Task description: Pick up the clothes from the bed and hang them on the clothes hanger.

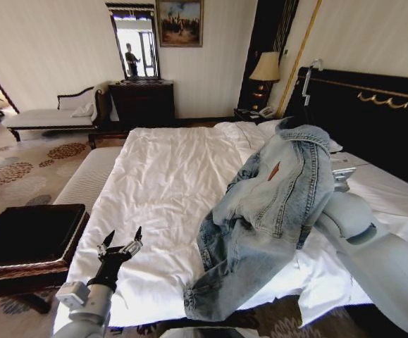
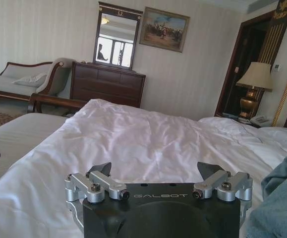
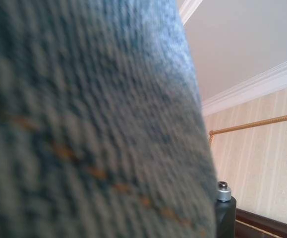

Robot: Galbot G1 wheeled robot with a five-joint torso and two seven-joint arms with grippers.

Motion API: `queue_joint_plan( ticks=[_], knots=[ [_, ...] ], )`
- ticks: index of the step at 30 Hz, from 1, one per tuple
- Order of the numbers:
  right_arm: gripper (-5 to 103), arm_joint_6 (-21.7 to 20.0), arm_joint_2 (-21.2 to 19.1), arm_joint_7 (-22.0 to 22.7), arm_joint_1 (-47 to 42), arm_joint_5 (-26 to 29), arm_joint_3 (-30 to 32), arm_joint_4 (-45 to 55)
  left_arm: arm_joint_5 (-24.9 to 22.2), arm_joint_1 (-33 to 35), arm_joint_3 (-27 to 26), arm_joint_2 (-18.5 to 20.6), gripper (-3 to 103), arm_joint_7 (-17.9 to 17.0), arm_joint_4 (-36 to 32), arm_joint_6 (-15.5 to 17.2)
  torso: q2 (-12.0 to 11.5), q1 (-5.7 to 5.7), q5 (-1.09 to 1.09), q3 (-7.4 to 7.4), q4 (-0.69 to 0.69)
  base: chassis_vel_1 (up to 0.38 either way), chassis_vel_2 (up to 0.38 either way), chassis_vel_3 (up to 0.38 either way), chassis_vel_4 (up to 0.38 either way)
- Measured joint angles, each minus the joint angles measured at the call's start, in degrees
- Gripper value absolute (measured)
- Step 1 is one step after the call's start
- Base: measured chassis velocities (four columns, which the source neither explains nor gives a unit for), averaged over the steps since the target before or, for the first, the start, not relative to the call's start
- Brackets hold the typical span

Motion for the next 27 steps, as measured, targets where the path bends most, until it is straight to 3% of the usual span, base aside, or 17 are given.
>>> queue_joint_plan(
  ticks=[10, 20, 23, 27],
  knots=[
    [13, 1.64, 0.55, -0.54, -4.54, -0.05, 6.77, 1.39, 1.72, 1.02, 1.56, -1.09, 99, 0.44, 0.0, -0.39, 0.07, -0.1, -0.01, -0.04, -0.02, 0.148, -0.169, -0.164, 0.164],
    [13, 1.99, -0.63, -0.38, -8.8, 2.75, 14.87, 2.93, 3.27, 1.59, 2.71, -1.72, 99, 0.65, 0.0, -0.58, -0.02, 0.05, -0.01, 0.03, 0.04, -0.003, 0.007, 0.027, -0.009],
    [13, 2.34, 0.47, -0.54, -11.53, 2.35, 16.72, 3.7, 3.9, 1.78, 2.88, -1.73, 99, 0.84, 0.0, -0.73, -0.02, 0.05, -0.01, 0.03, 0.01, -0.02, 0.013, 0.034, 0.001],
    [13, 4.29, 6.47, -2.18, -20.87, -1.22, 21.16, 5.66, 4.85, 1.94, 2.64, -1.08, 99, 1.06, 0.0, -1.12, 0.01, -0.05, -0.01, -0.02, -0.01, 0.014, -0.012, -0.012, 0.015]
  ],
)
